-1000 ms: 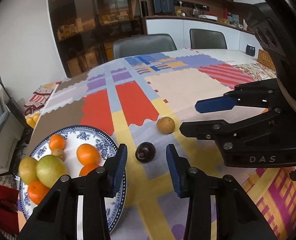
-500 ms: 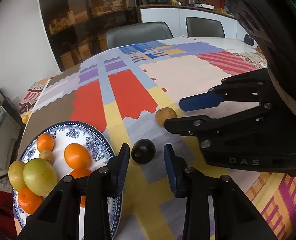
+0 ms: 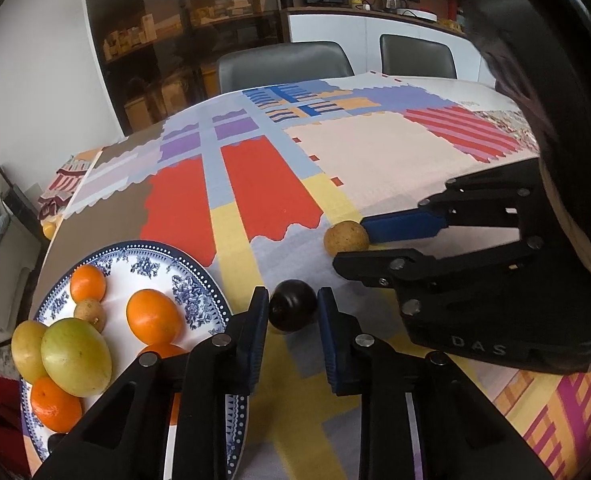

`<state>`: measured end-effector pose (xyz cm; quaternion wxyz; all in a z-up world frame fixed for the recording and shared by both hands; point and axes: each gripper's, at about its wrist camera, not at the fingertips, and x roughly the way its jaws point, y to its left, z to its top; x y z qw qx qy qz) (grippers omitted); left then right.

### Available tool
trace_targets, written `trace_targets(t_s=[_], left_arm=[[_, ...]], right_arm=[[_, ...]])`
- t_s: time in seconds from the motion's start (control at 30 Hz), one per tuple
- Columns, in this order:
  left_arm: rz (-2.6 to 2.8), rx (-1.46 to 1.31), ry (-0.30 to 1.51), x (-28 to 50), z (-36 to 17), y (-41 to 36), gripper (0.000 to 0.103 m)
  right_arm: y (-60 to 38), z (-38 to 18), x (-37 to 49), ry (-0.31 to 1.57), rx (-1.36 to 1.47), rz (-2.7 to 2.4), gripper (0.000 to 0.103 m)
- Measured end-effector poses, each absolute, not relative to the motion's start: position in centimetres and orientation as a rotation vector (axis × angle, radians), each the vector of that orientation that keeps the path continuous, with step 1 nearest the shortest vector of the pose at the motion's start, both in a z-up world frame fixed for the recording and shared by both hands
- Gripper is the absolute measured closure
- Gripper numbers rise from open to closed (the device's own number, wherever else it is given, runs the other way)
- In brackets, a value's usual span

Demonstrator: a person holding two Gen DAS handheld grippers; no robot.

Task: Organize fruits
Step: 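Grasp the dark plum with the left tool while the right tool grasps the kiwi, then carry plum and kiwi onto the plate and open both tools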

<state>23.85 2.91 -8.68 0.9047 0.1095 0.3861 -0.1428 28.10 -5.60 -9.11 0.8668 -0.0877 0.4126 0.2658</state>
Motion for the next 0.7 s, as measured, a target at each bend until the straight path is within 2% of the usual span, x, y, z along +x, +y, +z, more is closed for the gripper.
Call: trace_targets(t_s=[0.7], left_arm=[[-0.245,0.096,0.693,18.1,-3.5,4.1,0.078]], right_arm=[[-7.7,-4.8,21.7,0.774,-0.101,0.544,0.075]])
